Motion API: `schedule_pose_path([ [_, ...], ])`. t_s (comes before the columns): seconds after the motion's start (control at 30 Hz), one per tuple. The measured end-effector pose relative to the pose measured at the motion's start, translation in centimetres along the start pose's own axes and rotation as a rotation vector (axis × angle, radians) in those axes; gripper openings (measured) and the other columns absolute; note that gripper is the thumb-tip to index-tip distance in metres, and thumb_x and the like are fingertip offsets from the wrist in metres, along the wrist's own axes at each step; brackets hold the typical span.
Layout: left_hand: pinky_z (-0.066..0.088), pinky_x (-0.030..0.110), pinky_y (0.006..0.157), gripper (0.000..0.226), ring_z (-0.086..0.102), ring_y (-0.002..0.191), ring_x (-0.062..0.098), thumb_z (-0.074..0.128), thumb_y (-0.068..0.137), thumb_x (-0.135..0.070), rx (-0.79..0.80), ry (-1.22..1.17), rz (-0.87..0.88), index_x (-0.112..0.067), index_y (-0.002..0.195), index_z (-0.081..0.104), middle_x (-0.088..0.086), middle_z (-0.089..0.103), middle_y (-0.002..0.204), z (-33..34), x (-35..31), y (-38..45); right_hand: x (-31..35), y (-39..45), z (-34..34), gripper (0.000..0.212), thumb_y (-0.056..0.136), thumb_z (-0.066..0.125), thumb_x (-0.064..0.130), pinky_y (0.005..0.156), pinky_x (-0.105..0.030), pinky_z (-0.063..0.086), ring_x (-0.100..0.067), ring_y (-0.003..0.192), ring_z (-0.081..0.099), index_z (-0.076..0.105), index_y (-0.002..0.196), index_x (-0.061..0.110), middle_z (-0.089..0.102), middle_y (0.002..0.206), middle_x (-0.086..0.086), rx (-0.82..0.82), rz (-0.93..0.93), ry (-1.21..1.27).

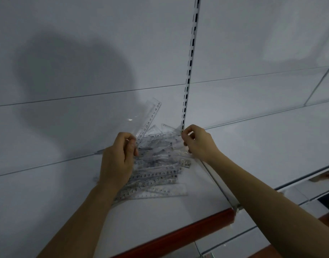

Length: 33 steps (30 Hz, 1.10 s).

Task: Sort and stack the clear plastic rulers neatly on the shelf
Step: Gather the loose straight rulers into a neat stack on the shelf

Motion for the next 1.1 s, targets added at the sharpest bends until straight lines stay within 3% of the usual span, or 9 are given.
schedule_pose_path([
  [0.1, 0.046, 0.025, 0.051, 0.012, 0.06, 0.057, 0.014, 0.048, 0.104, -0.014, 0.011, 0.007, -0.002, -0.022, 0.096, 0.053, -0.007, 0.063, 0.066, 0.5, -0.3, -0.2, 1.8, -0.4, 2.2, 0.055, 0.091, 0.068, 0.05, 0.083, -0.031, 0.049, -0.015, 0.095, 0.057, 0.051, 0.139, 0.03, 0.053, 0.119, 0.003, 0.152, -0.216, -0.246],
  [0.13, 0.046, 0.025, 0.051, 0.012, 0.061, 0.057, 0.013, 0.049, 0.104, -0.013, 0.01, 0.013, -0.002, -0.022, 0.097, 0.053, -0.007, 0.063, 0.066, 0.6, -0.3, -0.3, 2.3, -0.5, 3.1, 0.055, 0.09, 0.07, 0.05, 0.087, -0.031, 0.048, -0.016, 0.099, 0.056, 0.053, 0.138, 0.029, 0.05, 0.121, 0.002, 0.197, -0.278, -0.304],
  [0.27, 0.047, 0.025, 0.051, 0.01, 0.061, 0.057, 0.011, 0.05, 0.103, -0.014, -0.006, 0.049, 0.001, -0.021, 0.098, 0.055, -0.009, 0.065, 0.068, 0.3, 0.1, -0.5, 4.1, 0.0, 3.3, 0.025, 0.089, 0.075, 0.037, 0.07, -0.023, 0.037, -0.007, 0.078, 0.049, 0.064, 0.105, 0.02, 0.052, 0.1, 0.004, 0.177, -0.379, -0.286],
  [0.43, 0.048, 0.024, 0.052, 0.01, 0.061, 0.06, 0.008, 0.047, 0.105, -0.02, -0.031, 0.144, 0.024, -0.018, 0.101, 0.056, -0.011, 0.064, 0.07, -0.1, -0.5, -0.7, 4.3, 1.4, 1.2, 0.023, 0.087, 0.079, 0.025, 0.066, -0.019, 0.043, -0.002, 0.068, 0.055, 0.06, 0.076, 0.023, 0.063, 0.078, 0.009, 0.199, -0.318, -0.013],
  [0.57, 0.044, 0.012, 0.055, 0.01, 0.063, 0.065, 0.002, 0.05, 0.104, -0.016, -0.03, 0.206, -0.001, -0.024, 0.101, 0.056, -0.013, 0.065, 0.069, -0.5, -3.1, 0.6, 1.7, 1.5, -3.3, 0.011, 0.092, 0.072, 0.012, 0.061, -0.028, 0.052, -0.014, 0.06, 0.064, 0.068, 0.082, 0.014, 0.071, 0.074, -0.006, 0.191, -0.159, 0.329],
  [0.63, 0.048, 0.018, 0.054, 0.012, 0.064, 0.061, 0.008, 0.051, 0.103, -0.018, -0.014, 0.135, -0.068, -0.025, 0.099, 0.059, -0.008, 0.068, 0.069, 0.5, -5.3, 1.3, -1.0, 0.7, -6.6, 0.006, 0.095, 0.065, 0.002, 0.062, -0.03, 0.056, -0.018, 0.062, 0.069, 0.069, 0.097, 0.007, 0.073, 0.079, -0.012, 0.173, -0.083, 0.476],
  [0.73, 0.053, 0.032, 0.055, 0.014, 0.062, 0.058, 0.019, 0.051, 0.104, -0.017, 0.008, -0.015, -0.083, -0.021, 0.102, 0.065, -0.006, 0.071, 0.076, 4.8, -10.2, 1.7, -6.3, -1.1, -12.7, 0.018, 0.096, 0.06, -0.005, 0.071, -0.033, 0.062, -0.027, 0.074, 0.075, 0.063, 0.112, 0.004, 0.076, 0.084, -0.018, 0.087, -0.011, 0.613],
  [0.9, 0.049, 0.024, 0.058, 0.018, 0.061, 0.064, 0.019, 0.044, 0.105, -0.002, 0.011, -0.388, -0.129, -0.01, 0.109, 0.061, 0.009, 0.07, 0.081, 18.5, -17.9, 0.8, -15.9, -5.0, -24.3, 0.019, 0.097, 0.062, -0.001, 0.069, -0.031, 0.063, -0.03, 0.077, 0.076, 0.058, 0.112, 0.008, 0.077, 0.084, -0.014, -0.134, 0.061, 0.704],
  [1.1, 0.051, 0.029, 0.067, 0.022, 0.064, 0.077, 0.02, 0.04, 0.106, -0.003, 0.319, -0.544, -0.124, -0.017, 0.116, 0.055, 0.007, 0.07, 0.095, 35.0, -27.5, 2.2, -26.8, -8.9, -37.1, 0.014, 0.093, 0.07, 0.004, 0.055, -0.024, 0.056, -0.026, 0.069, 0.075, 0.064, 0.105, 0.004, 0.076, 0.079, -0.014, -0.367, 0.169, 0.638],
])
Point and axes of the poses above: each hand's wrist, its own y-axis towards the middle knuckle, its own z-axis out of the palm, x = y × z, the point moved 9 cm from there along y, towards the middle knuckle
